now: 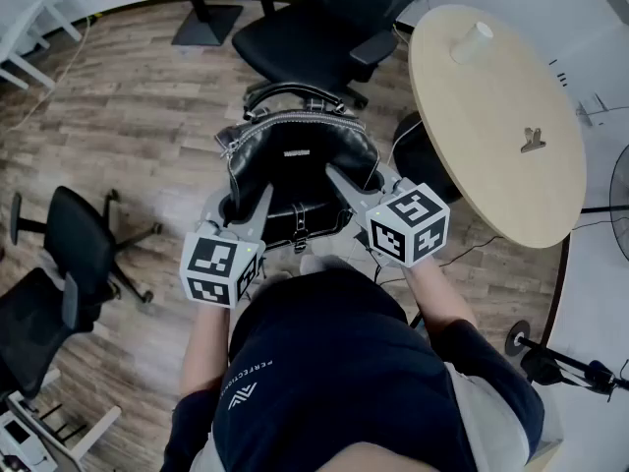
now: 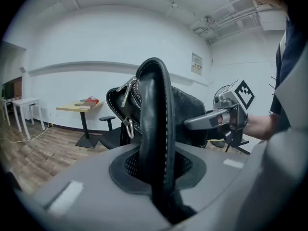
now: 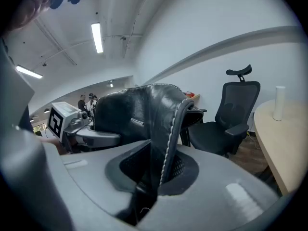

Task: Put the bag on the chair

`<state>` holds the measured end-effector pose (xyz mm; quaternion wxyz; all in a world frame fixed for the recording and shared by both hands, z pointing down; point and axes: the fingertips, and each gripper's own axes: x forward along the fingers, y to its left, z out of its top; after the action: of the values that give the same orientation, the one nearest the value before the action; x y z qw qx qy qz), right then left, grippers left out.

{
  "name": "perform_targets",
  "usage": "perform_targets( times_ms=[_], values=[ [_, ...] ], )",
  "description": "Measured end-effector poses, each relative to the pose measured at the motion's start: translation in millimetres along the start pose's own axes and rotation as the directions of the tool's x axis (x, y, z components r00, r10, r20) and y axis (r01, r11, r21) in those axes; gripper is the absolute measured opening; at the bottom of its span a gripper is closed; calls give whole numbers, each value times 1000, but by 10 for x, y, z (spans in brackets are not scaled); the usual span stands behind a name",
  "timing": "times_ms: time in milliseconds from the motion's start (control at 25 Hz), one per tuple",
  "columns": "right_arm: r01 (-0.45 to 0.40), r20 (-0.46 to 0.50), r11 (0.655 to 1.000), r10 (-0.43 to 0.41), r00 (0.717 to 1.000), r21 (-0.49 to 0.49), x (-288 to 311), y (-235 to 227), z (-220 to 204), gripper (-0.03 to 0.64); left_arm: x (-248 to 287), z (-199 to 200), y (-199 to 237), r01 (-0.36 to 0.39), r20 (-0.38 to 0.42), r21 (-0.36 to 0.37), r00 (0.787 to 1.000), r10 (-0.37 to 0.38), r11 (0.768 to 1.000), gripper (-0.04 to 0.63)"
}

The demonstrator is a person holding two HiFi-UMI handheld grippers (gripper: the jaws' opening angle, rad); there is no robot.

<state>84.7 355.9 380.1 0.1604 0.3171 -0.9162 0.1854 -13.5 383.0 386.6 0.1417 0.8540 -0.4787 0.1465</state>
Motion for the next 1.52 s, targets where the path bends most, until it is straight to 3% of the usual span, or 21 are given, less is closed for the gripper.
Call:
perform_targets(
  times_ms=[1040, 1520],
  values=[
    [-101, -52, 994, 104, 993, 51, -47, -749, -141, 38, 656, -9, -279, -119, -66, -36, 991, 116, 992, 89],
    [-126, -76, 991, 129, 989, 42, 367, -963, 19, 38, 928, 41, 111, -171, -80, -48, 983, 167, 984, 86]
  ],
)
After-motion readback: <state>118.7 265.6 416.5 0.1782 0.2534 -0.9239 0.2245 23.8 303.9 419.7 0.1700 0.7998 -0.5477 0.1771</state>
